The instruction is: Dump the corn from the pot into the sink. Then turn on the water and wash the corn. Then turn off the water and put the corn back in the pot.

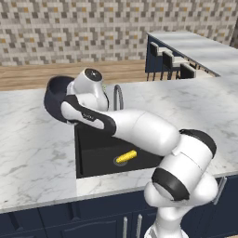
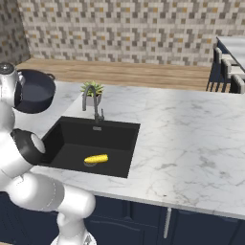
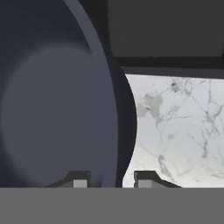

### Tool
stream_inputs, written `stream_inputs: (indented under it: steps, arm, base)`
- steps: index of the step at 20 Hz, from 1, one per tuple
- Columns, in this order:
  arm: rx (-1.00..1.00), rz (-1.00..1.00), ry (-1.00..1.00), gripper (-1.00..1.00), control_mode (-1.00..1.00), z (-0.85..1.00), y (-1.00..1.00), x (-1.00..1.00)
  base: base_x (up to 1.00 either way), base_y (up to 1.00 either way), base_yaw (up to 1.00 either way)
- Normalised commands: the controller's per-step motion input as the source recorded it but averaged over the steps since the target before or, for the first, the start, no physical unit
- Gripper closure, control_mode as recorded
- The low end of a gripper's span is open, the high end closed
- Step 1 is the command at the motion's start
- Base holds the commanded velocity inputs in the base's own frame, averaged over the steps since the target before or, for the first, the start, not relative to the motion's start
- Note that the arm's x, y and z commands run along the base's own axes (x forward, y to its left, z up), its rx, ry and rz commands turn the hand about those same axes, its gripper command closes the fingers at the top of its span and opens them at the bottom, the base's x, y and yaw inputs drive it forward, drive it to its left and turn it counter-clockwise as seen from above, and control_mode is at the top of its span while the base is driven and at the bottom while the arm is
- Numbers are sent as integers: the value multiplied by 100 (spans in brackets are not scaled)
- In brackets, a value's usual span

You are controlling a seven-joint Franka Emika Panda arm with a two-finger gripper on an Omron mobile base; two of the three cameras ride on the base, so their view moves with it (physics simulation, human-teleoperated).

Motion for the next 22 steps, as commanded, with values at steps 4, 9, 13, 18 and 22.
stream_inputs:
  steps: [4,9,13,18,22]
  arm:
    - [-17,17,0,100,-100,-35,0,0]
    - [-14,12,-2,100,-100,-39,0,0]
    - [-9,7,-7,100,-100,-46,8,0]
    - [-6,3,-4,100,-100,-37,20,-12]
    - [-2,0,0,100,-100,-19,11,-20]
  base:
    - [0,0,0]
    - [0,0,0]
    - [0,0,0]
    - [0,0,0]
    - [0,0,0]
